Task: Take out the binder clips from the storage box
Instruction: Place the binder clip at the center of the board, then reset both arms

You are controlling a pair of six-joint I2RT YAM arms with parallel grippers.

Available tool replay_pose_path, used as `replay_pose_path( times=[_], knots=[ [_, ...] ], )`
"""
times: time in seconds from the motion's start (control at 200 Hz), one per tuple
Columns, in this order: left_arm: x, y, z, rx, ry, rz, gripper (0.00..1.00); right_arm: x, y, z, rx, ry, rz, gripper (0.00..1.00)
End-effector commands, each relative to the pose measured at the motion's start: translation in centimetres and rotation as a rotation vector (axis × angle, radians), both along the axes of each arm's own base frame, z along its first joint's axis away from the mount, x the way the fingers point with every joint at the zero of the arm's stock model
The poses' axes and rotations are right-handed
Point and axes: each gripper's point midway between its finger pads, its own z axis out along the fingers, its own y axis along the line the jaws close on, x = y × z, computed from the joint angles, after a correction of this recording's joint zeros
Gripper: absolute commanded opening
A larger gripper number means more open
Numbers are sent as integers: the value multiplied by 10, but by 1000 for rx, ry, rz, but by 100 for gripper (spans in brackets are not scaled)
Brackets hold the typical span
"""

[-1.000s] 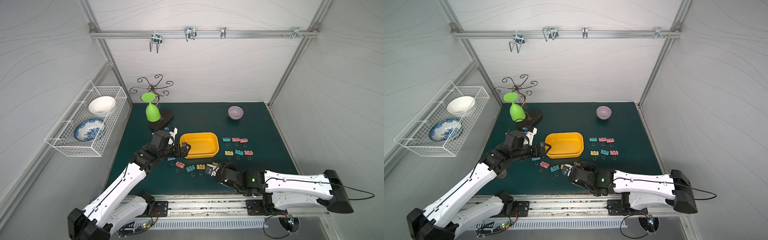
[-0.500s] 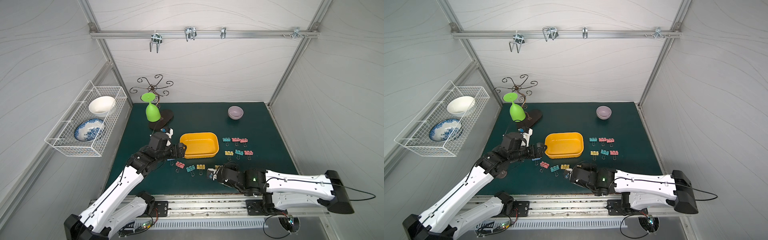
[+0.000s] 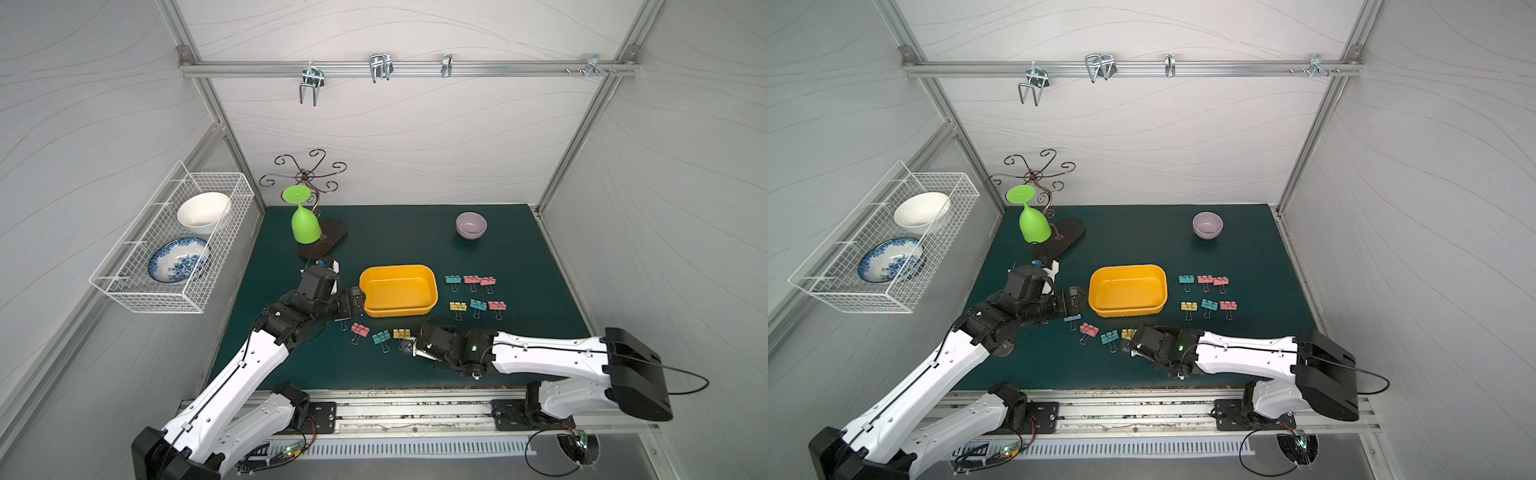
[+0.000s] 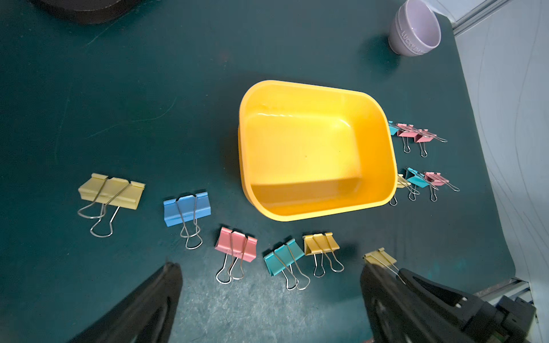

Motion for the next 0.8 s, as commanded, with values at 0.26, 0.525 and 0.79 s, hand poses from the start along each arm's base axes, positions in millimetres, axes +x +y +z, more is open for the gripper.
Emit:
replay_pose_path(
  times=[0.26, 0.525, 0.79],
  knots=[
    [3, 25, 9, 83, -60, 45, 98, 5, 24, 14, 60, -54, 6, 47],
    [33, 89, 72, 315, -267, 252, 99, 47, -16, 161, 603, -210, -180, 99],
    [87, 143, 46, 575, -439, 505, 99, 164, -207, 166, 1166, -306, -969, 99]
  ],
)
